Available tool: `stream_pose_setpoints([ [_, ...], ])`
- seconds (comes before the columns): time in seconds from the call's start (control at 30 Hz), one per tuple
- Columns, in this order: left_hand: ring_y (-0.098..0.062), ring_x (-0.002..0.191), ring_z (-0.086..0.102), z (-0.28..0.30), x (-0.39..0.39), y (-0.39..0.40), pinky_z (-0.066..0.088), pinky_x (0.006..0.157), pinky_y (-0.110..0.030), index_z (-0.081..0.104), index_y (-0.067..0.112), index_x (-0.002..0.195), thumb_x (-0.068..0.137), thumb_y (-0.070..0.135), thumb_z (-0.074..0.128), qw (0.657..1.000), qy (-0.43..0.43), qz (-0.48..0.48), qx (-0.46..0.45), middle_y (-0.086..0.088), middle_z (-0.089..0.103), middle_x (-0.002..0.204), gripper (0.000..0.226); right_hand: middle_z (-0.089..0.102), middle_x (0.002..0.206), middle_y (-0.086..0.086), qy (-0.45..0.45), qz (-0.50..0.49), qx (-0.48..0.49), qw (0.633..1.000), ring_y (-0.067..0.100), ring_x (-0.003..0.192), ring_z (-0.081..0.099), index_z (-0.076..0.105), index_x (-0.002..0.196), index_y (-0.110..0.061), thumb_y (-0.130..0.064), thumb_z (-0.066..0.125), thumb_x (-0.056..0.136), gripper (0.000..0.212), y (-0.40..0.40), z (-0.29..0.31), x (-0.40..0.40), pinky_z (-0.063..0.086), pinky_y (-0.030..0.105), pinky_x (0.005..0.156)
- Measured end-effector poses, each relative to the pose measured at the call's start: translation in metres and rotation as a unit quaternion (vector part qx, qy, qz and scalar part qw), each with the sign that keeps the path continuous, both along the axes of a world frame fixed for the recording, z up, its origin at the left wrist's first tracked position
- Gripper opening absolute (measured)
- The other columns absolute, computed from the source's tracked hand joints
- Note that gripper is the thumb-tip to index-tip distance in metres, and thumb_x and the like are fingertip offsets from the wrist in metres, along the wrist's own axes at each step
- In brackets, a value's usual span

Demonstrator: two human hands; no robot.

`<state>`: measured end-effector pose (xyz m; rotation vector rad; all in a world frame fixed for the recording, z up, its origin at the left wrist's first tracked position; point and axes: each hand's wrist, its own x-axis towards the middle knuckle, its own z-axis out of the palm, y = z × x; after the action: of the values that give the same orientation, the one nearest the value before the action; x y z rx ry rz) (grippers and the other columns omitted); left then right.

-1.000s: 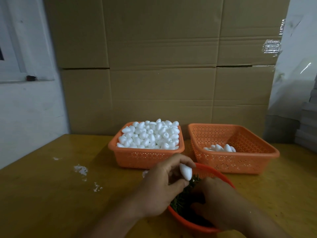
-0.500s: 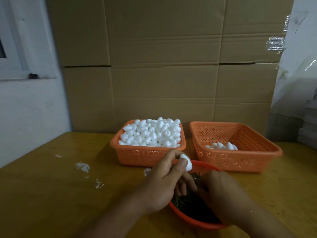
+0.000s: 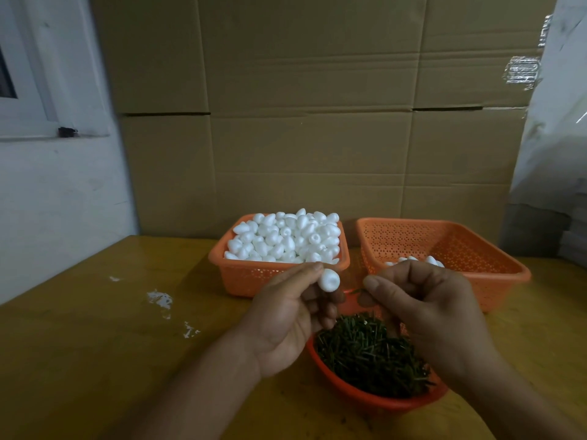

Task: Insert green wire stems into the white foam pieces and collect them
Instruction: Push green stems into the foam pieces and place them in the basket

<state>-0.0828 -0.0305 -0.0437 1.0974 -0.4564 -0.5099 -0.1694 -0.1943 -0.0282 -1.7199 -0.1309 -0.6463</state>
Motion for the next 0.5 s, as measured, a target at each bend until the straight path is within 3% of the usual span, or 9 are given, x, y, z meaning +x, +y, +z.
stream_pose_setpoints([
  [0.2, -0.013, 0.055, 0.055, 0.0020, -0.0022, 0.0003, 0.045, 0.049, -0.023, 0.076, 0.017, 0.077, 0.084, 0.037, 0.067, 1.000, 0.028, -0.005, 0.007, -0.007, 0.063, 0.071, 0.023, 0.071, 0.064, 0.012, -0.034, 0.010, -0.029, 0.999, 0.020, 0.051, 0.062, 0.071, 0.075, -0.006, -0.022, 0.078, 0.068, 0.019, 0.0039, -0.0014, -0.0011, 0.053, 0.026, 0.054],
  [0.4, -0.012, 0.052, 0.052, 0.0011, -0.0013, 0.0012, 0.042, 0.047, -0.022, 0.070, 0.013, 0.089, 0.084, 0.040, 0.070, 0.999, 0.040, -0.014, 0.012, -0.006, 0.059, 0.068, 0.027, 0.074, 0.070, 0.008, -0.024, -0.003, -0.044, 0.999, 0.017, 0.053, 0.065, 0.072, 0.087, -0.015, -0.029, 0.075, 0.070, 0.023, 0.0033, -0.0055, 0.0009, 0.056, 0.026, 0.056],
  [0.5, -0.012, 0.052, 0.050, 0.0003, -0.0010, 0.0006, 0.041, 0.046, -0.022, 0.070, 0.015, 0.083, 0.080, 0.042, 0.073, 0.999, 0.031, -0.013, 0.022, -0.006, 0.058, 0.067, 0.028, 0.076, 0.072, 0.003, -0.018, -0.021, -0.074, 0.997, 0.016, 0.056, 0.067, 0.073, 0.087, -0.018, -0.032, 0.075, 0.071, 0.021, 0.0041, -0.0062, 0.0007, 0.056, 0.029, 0.058],
])
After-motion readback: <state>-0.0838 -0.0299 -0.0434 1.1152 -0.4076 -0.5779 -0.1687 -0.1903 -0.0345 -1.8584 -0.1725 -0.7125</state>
